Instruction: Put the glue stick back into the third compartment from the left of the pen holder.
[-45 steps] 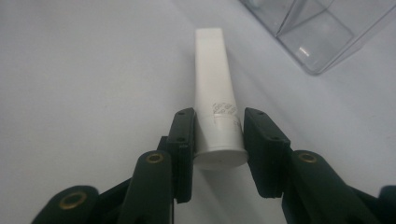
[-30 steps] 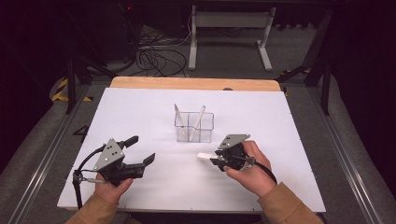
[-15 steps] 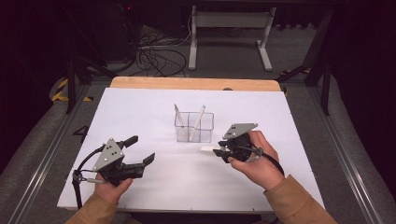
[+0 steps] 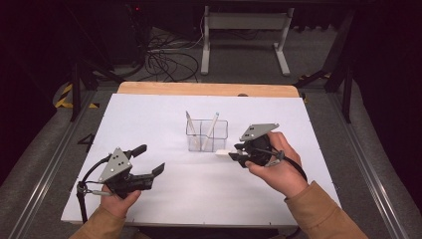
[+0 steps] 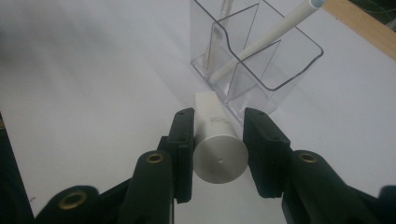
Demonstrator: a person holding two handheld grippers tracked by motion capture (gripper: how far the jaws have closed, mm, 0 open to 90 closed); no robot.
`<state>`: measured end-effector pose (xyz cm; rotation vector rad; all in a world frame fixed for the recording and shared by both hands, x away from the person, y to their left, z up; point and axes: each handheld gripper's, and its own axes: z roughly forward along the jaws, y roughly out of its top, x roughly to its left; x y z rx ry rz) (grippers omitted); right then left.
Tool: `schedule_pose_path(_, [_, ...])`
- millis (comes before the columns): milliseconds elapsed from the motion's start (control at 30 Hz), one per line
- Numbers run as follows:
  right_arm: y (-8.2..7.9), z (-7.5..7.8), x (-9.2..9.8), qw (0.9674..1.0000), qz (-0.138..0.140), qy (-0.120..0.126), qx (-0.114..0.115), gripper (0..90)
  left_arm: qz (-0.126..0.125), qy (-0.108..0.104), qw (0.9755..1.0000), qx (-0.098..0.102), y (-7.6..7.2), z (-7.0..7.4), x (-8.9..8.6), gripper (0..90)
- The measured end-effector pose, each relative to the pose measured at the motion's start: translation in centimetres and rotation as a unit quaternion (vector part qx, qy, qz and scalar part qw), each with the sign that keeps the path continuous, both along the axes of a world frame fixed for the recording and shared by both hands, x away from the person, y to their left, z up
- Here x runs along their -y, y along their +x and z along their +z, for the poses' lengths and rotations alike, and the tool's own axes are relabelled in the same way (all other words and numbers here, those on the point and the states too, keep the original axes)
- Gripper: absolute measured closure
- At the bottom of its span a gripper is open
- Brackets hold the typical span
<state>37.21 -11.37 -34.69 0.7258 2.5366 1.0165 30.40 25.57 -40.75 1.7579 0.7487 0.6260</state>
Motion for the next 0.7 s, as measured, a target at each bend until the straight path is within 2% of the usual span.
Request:
schedule_pose_path(400, [0.5, 1.6, -0.1, 1.0000, -0.002, -0.001, 0.006, 65.2, 0.005, -0.002, 1.0000, -0.001, -0.2, 0.0, -0.1, 19.0])
schedule_pose_path(700, [1.9, 3.2, -0.5, 0.9998, -0.008, -0.016, 0.009, 65.2, 0.009, 0.000, 1.0000, -0.001, -0.5, -0.1, -0.5, 18.9])
